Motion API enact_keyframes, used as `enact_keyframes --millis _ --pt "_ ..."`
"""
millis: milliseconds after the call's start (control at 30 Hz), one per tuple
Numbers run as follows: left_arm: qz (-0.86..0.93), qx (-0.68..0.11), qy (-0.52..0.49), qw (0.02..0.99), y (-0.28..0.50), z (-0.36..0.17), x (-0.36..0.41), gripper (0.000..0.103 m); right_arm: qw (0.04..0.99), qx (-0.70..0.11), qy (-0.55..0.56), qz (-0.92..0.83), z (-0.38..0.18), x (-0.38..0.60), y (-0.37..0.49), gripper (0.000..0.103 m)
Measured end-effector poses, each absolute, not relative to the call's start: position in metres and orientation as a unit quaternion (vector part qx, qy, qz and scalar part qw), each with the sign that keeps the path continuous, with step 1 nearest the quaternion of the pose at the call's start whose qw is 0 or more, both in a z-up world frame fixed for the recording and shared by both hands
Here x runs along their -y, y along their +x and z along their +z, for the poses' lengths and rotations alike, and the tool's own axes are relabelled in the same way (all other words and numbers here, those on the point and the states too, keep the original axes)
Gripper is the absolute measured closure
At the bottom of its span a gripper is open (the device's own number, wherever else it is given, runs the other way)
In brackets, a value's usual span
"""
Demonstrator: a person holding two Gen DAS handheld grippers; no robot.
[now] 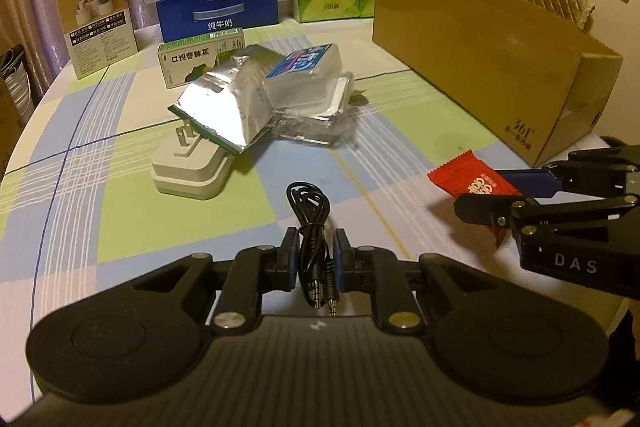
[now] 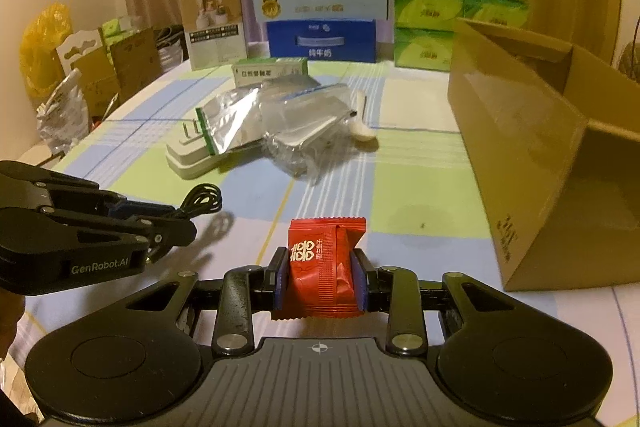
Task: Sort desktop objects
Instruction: 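Lift the cable and red packet and carry them toward the cardboard box, then drop the cable and red packet into the cardboard box, opening both tools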
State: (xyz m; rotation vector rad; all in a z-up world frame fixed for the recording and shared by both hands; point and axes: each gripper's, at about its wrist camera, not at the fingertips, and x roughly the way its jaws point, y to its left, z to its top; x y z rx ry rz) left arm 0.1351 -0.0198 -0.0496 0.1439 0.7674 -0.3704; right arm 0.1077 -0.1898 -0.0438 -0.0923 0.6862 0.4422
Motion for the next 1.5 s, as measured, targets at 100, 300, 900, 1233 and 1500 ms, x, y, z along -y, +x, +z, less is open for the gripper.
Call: enact_keyframes --millis 100,300,900,1233,1500 --pt "-0.178 -0.371 0.066 0.909 0.132 -0.044 0.022 0.090 0.921 -0.324 -0.045 0.214 -0.037 0.194 0.105 0.074" --pt "-0.174 -0.368 0.047 0.912 0.122 -0.031 0.031 0.090 0.929 -0.304 -0.042 0.208 -0.019 0.204 0.098 0.074" --pt "-0.224 -0.302 0.050 0.925 0.114 0.050 0.113 0.090 0.957 -0.246 -0.011 0.155 0.080 0.291 0.112 0.074" --pt "-0.278 -0.270 0.048 0.921 0.146 0.078 0.205 0.090 0.964 -0.245 -0.010 0.104 0.103 0.374 0.150 0.073" --pt "-0.295 -0.279 0.057 0.912 0.187 0.063 0.257 0.090 0.961 -0.260 0.005 0.092 0.092 0.406 0.186 0.073"
